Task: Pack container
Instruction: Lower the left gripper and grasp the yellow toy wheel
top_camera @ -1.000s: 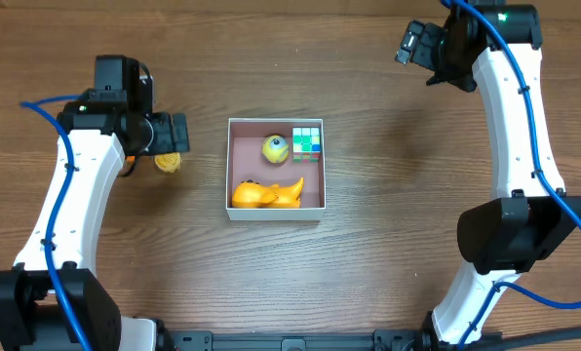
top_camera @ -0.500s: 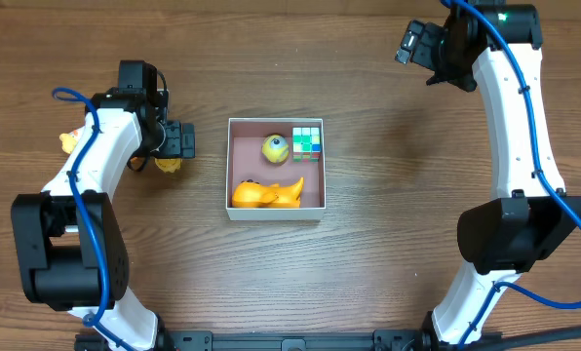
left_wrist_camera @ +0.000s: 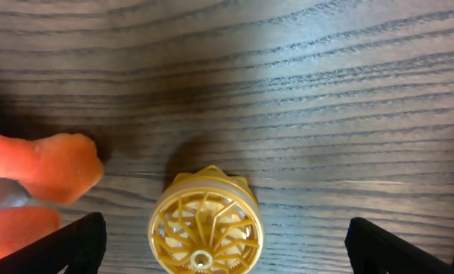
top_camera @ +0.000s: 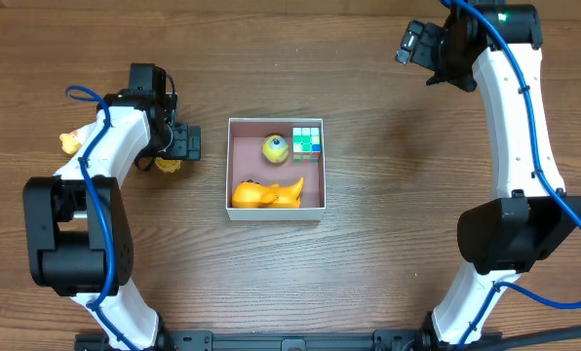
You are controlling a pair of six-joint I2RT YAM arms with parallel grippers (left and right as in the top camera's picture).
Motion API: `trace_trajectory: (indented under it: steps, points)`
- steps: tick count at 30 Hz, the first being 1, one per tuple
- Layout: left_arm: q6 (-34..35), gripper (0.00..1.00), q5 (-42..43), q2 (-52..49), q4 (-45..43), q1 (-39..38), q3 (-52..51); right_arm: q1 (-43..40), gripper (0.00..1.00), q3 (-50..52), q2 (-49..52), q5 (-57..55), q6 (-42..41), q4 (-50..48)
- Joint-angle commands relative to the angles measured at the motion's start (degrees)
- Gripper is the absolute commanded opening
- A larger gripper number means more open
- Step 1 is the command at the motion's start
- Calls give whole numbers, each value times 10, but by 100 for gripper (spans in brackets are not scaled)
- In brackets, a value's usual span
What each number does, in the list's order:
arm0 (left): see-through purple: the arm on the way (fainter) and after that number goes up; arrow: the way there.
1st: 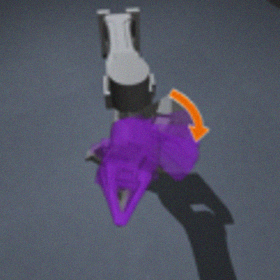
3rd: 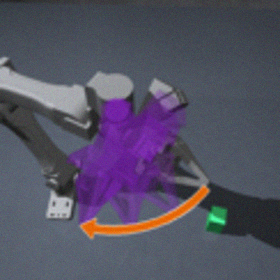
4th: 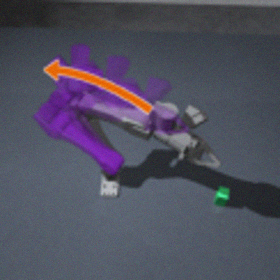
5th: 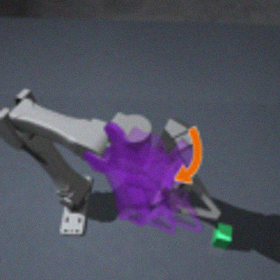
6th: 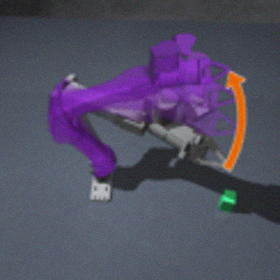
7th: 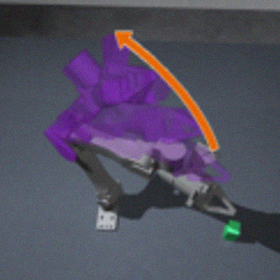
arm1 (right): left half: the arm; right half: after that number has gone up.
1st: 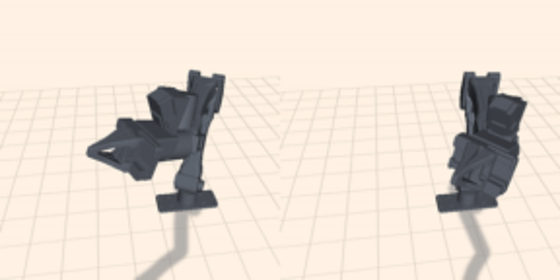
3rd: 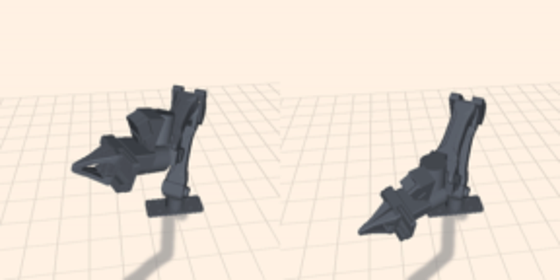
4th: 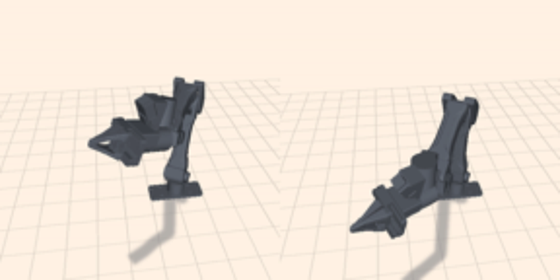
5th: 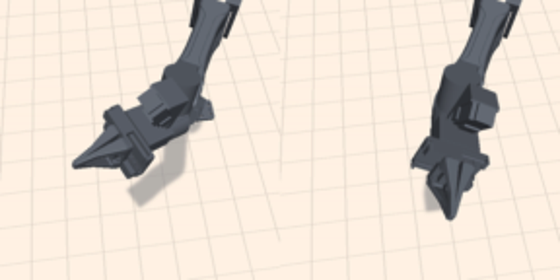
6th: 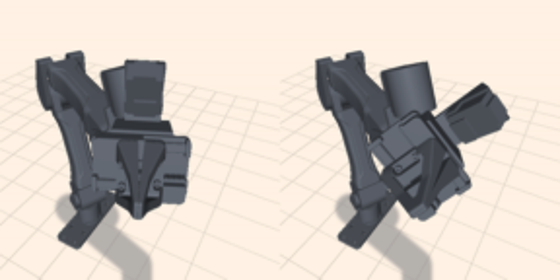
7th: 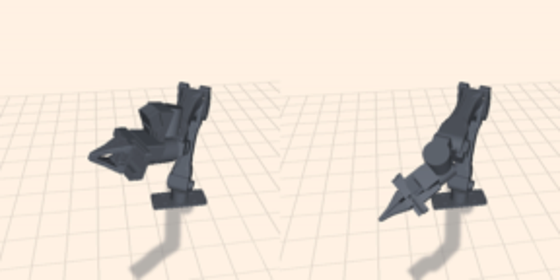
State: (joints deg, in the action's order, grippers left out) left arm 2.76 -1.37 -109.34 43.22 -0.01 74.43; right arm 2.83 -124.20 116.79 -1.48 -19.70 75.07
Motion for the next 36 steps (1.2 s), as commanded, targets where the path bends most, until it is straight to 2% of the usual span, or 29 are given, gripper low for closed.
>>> trace_trajectory:
  steps: [1, 9, 16, 24, 28, 36]
  points:
    - [-11, 100, -12, -1, -3, -3, 6, 1, 100, -13, -1, -1, -5, -2]
    - [-11, 99, -12, -1, -17, -3, -1, 1, 100, -13, -1, -1, -5, -2]
    - [-11, 88, -12, -1, -15, -3, -5, 1, 100, -13, -1, -1, -5, -2]
    - [5, 89, -22, -1, 17, -3, -13, 1, 100, -13, -1, -1, -5, -2]
    - [5, 87, -22, -1, 15, -3, -17, 1, 100, -13, -1, -1, -5, -2]
    - [16, 87, -21, -1, -45, -3, -68, 1, 100, -13, -1, -1, -5, -2]
